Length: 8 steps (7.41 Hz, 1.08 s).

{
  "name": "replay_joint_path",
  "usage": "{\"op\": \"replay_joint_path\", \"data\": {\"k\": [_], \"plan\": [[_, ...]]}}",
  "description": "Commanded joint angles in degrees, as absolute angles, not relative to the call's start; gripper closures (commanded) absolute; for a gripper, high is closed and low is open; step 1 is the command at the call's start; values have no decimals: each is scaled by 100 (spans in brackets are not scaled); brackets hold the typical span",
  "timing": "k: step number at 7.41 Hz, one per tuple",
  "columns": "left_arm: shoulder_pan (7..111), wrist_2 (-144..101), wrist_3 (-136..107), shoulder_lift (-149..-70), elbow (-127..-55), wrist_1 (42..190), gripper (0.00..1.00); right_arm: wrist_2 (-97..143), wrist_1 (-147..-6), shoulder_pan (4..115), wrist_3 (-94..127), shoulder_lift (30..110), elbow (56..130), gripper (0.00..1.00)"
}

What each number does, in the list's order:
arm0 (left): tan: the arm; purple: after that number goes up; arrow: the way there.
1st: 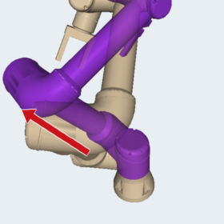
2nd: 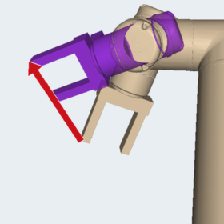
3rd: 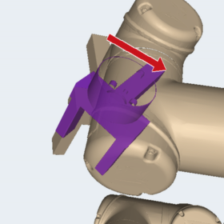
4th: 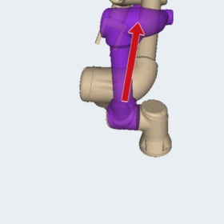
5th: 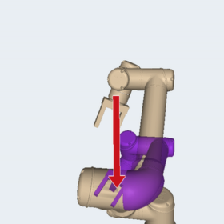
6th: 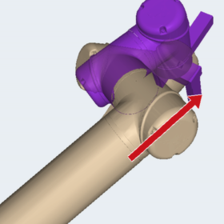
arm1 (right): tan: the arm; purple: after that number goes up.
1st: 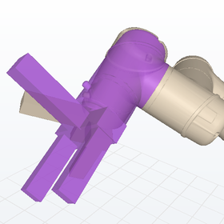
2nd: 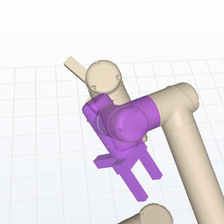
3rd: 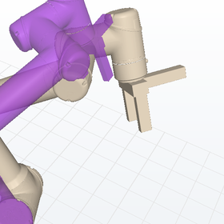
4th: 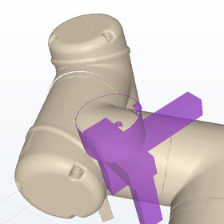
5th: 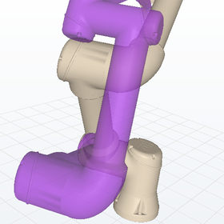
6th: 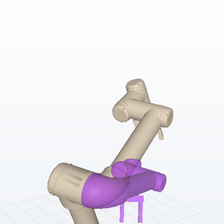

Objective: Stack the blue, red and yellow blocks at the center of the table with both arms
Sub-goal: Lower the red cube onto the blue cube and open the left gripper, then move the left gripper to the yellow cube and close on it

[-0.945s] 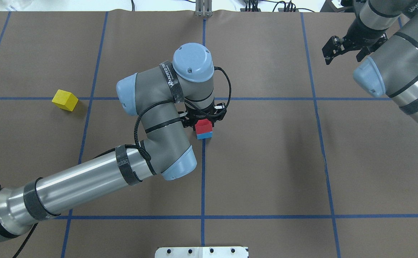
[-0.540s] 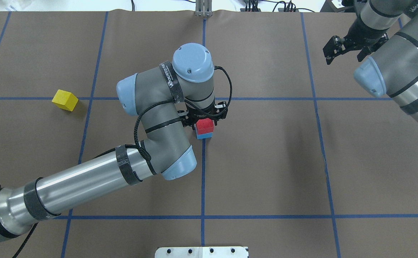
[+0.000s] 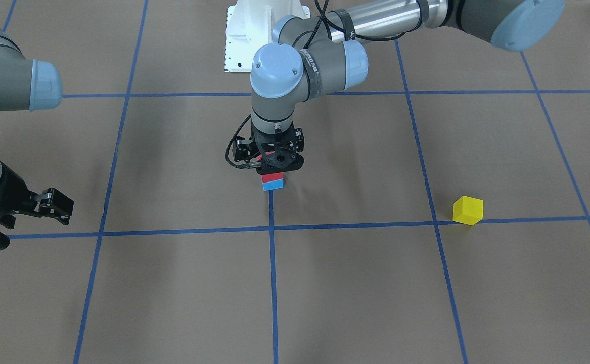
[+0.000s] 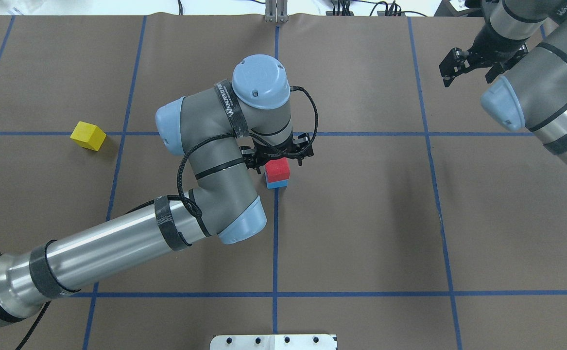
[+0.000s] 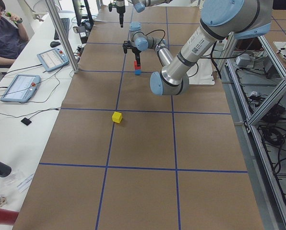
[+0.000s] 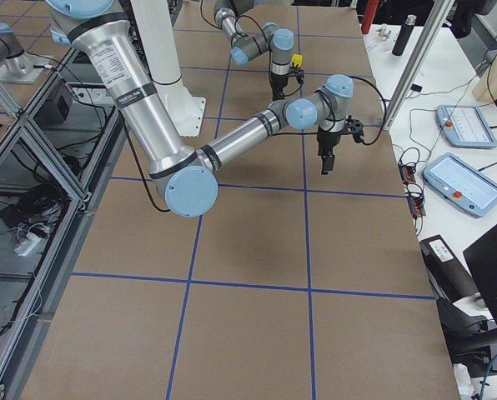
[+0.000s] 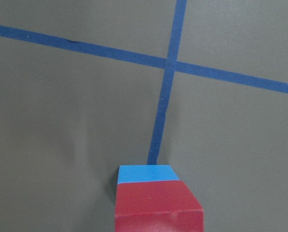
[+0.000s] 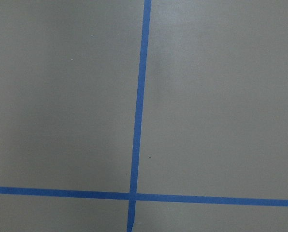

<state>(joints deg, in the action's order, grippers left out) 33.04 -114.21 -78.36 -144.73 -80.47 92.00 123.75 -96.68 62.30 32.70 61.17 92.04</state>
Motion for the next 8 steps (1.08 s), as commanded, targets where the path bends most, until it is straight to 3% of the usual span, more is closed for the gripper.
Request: {"op": "replay_joint_path", "data": {"k": [1,3,4,6,8], "plan": [[3777,-11522,-7587,-14197,-9064,8609,0,12375,-9668,6249,3270,6117,9211,1],[4409,-11540,-5669,-12989,-10488,7859,0,12375,-9668,6249,3278,6100,9211,1],[4699,-11618,-4677,-12225,-10860,7910,0,12375,-9668,6249,3278,6100,9211,1],[5105,-11610,-3267,-11168,-10995,8468,0,12366,-9659,6240,3270,6100,9194,1],[5106,-11602,-3287,-10261,-10453,10441,0,12366,-9659,6240,3270,6117,9176,1]]}}
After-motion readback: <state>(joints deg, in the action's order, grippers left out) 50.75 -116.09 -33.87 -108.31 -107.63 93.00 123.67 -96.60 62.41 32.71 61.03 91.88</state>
